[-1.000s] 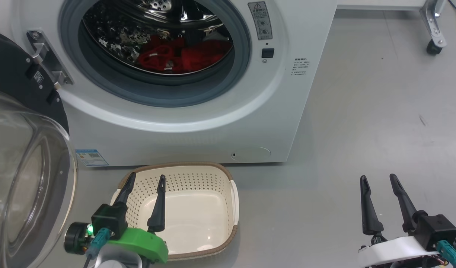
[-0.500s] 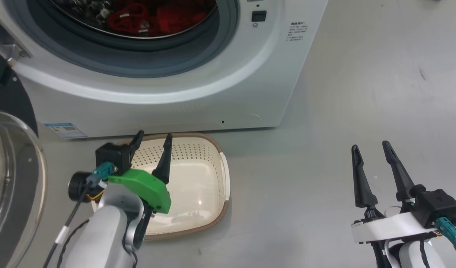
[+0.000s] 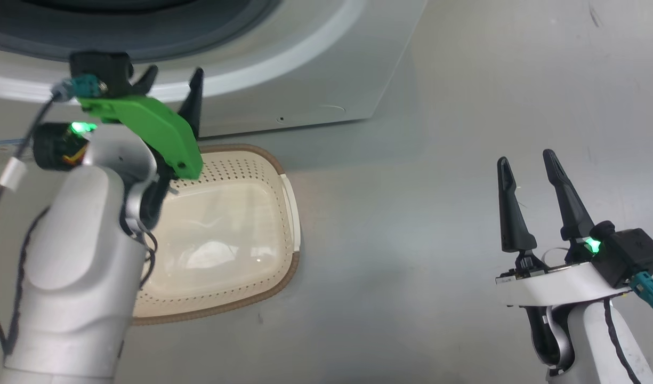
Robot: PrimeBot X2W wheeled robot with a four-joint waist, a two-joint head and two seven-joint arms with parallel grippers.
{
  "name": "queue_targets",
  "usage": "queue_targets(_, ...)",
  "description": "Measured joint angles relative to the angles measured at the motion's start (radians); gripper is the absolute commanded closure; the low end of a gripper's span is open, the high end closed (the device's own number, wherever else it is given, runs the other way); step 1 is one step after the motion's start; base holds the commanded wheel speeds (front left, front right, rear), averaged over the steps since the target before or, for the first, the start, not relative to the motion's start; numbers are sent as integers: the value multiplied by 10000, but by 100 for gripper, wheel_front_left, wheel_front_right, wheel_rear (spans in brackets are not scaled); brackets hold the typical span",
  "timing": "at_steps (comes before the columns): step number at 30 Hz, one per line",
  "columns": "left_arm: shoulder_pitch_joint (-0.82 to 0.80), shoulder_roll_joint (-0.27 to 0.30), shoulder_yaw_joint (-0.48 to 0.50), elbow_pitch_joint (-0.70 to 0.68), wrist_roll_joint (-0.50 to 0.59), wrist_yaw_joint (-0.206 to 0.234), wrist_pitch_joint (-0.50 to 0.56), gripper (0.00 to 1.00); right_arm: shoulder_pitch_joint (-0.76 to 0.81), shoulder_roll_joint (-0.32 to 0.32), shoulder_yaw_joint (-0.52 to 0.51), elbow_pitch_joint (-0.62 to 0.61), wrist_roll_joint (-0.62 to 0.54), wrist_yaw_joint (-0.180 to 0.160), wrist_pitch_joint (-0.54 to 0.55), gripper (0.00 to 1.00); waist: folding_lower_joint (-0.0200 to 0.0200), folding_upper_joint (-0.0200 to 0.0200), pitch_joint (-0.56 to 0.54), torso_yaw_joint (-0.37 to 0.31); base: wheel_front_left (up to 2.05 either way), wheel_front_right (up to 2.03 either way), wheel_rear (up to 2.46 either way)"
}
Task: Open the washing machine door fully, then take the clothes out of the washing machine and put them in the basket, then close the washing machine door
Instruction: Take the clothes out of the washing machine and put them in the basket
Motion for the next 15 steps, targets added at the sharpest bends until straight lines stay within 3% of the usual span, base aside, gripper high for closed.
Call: queue_targets(15, -3067, 1221, 1051, 623, -472, -38, 1687, 0, -1037, -8, 579, 211, 692, 79, -2, 0, 1, 0, 1528, -1140, 0, 0, 0)
